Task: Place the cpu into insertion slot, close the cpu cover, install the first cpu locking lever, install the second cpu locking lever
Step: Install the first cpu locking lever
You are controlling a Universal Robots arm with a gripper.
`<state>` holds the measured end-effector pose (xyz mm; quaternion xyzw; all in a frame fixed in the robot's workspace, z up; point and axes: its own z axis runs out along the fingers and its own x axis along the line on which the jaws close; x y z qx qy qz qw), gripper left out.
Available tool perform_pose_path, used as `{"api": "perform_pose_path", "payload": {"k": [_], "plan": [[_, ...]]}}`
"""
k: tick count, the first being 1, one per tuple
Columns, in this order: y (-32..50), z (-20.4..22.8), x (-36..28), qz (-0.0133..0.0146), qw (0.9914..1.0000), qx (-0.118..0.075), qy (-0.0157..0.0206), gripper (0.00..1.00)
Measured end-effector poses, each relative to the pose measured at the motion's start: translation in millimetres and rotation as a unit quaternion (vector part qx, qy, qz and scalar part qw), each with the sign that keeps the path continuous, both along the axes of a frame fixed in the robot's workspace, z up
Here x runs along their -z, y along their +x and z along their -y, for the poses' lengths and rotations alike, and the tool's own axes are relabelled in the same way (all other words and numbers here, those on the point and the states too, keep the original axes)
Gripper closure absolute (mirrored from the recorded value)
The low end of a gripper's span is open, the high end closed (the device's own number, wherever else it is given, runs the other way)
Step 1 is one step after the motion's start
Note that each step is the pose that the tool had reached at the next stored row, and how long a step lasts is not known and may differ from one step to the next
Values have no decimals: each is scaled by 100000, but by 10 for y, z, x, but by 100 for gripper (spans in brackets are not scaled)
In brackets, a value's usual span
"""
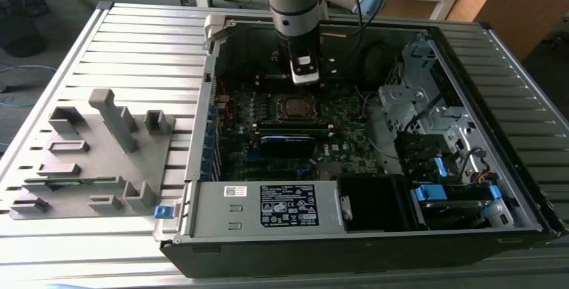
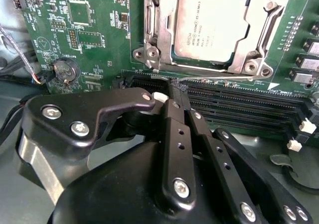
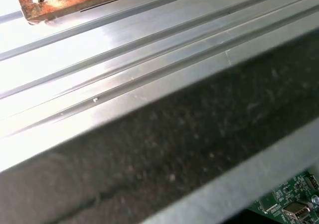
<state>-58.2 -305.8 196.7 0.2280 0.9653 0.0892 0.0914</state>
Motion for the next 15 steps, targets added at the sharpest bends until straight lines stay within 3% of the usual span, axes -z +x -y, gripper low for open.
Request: {"api": "perform_pose_path", "payload": {"k": [10,15], "plan": [[0,-4,-5,-9,100000,-1,-11,89],[0,-4,-132,-4,100000,3,-6,89]]}}
